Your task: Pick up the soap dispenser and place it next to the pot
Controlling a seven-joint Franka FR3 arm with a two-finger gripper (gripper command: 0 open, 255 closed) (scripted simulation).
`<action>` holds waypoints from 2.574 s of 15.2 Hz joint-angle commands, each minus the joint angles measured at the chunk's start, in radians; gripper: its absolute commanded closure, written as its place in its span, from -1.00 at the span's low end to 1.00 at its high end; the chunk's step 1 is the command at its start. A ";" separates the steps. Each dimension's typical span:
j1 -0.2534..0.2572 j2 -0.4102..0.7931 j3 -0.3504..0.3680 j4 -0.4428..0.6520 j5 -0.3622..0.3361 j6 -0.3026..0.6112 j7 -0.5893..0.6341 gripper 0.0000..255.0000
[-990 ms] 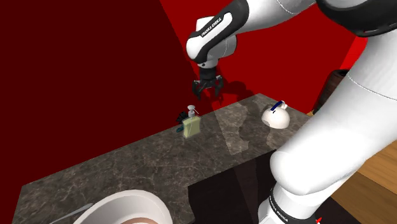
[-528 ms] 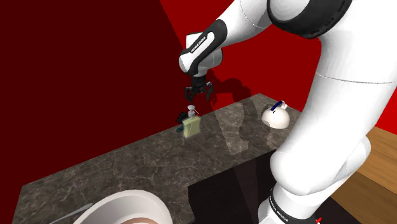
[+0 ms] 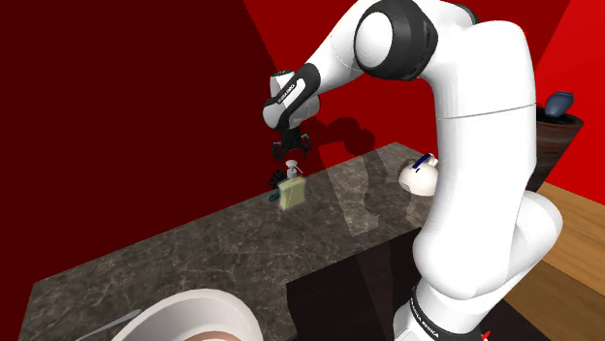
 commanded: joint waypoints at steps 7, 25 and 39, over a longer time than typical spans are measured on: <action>0.009 0.097 -0.014 0.041 -0.023 0.059 0.021 -1.00; 0.009 0.113 -0.016 0.043 -0.026 0.073 0.022 1.00; 0.000 0.003 0.000 0.062 0.003 -0.054 -0.010 1.00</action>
